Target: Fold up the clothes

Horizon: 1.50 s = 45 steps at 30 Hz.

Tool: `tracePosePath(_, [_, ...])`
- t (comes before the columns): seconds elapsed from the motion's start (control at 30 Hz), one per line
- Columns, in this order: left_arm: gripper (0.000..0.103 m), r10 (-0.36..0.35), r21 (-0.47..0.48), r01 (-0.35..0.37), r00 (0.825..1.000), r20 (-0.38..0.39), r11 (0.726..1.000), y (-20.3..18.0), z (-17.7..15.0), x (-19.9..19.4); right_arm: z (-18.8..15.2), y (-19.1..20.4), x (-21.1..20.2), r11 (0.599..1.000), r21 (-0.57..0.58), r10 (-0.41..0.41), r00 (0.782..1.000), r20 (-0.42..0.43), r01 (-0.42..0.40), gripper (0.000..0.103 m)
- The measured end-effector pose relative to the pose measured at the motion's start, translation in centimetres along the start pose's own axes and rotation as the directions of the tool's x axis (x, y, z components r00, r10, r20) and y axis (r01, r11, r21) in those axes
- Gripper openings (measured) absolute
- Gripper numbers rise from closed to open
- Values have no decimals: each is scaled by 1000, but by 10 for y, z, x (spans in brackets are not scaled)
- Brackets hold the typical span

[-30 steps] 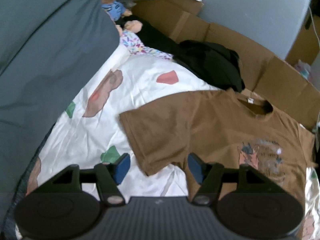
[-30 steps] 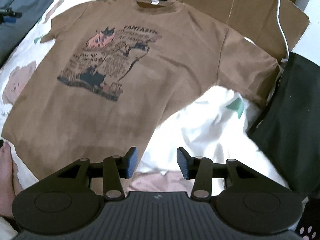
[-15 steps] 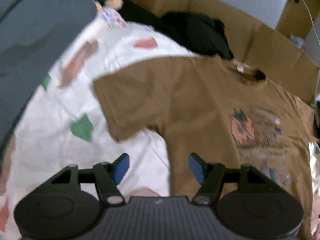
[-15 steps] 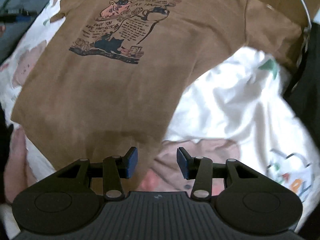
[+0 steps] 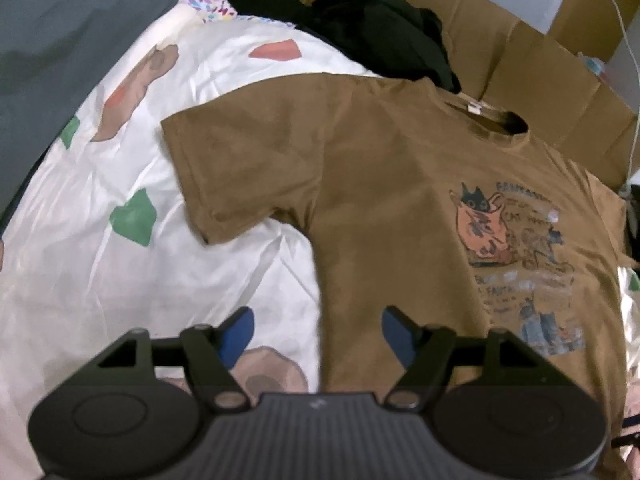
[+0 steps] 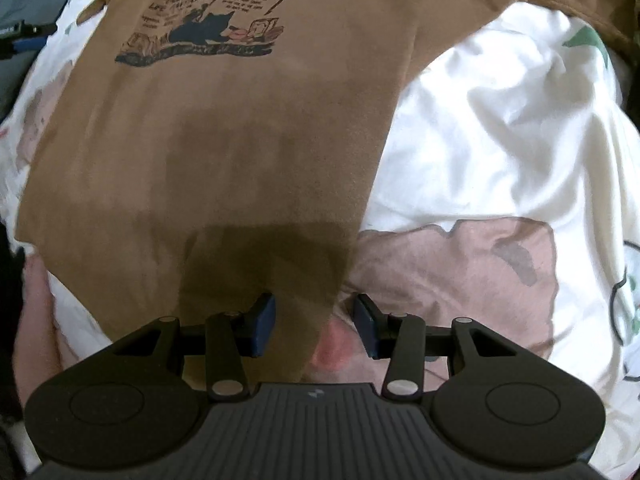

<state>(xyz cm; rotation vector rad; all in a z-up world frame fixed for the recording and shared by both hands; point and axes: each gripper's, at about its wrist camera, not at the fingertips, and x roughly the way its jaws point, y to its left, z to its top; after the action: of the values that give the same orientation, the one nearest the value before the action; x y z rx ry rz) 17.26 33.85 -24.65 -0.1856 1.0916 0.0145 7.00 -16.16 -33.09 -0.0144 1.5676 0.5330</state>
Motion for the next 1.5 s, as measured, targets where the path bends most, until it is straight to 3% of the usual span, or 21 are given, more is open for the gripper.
tracePosePath(0.03, [74, -4, 6, 4, 1000, 3, 1000, -2, 0, -1, 0, -2, -1, 998, 38, 50, 999, 1, -50, 42])
tracePosePath(0.1, [74, -12, 18, 12, 1000, 8, 1000, -6, 1, -2, 1, 0, -1, 996, 41, 83, 997, -2, -83, 19])
tracePosePath(0.17, [74, -20, 29, 20, 1000, 13, 999, -10, 2, -4, 4, 7, -4, 995, 9, 95, 995, 6, -95, 3])
tracePosePath(0.37, [74, -49, 20, 49, 999, 18, 999, -20, 6, -6, 22, 35, -23, 991, -71, 119, 986, 113, -112, 3])
tracePosePath(0.63, [74, -76, 13, 76, 997, 23, 997, -32, 10, -6, 63, 73, -15, 986, -114, 134, 981, 143, -118, 3])
tracePosePath(0.77, [74, -84, 8, 84, 996, 25, 996, -33, 8, -6, 82, 88, -5, 988, -85, 139, 981, 138, -128, 8])
tracePosePath(0.8, [74, -88, 5, 88, 996, 27, 996, -32, 7, -6, 84, 92, -6, 986, -83, 152, 979, 138, -141, 13])
tracePosePath(0.93, [74, -93, 0, 93, 995, 25, 996, -27, 5, -6, 91, 106, -13, 972, -94, 227, 961, 160, -215, 52])
tracePosePath(1.0, [75, -94, -2, 94, 995, 19, 996, -24, 3, -5, 93, 108, -18, 966, -96, 253, 952, 175, -239, 58])
tracePosePath(1.23, [75, -129, -30, 128, 992, -11, 991, -18, -3, -1, 109, 121, -25, 950, -88, 310, 929, 202, -298, 61])
tracePosePath(1.5, [75, -131, -38, 131, 991, -10, 991, -14, -7, -2, 107, 151, -15, 978, -139, 169, 983, 71, -158, 67])
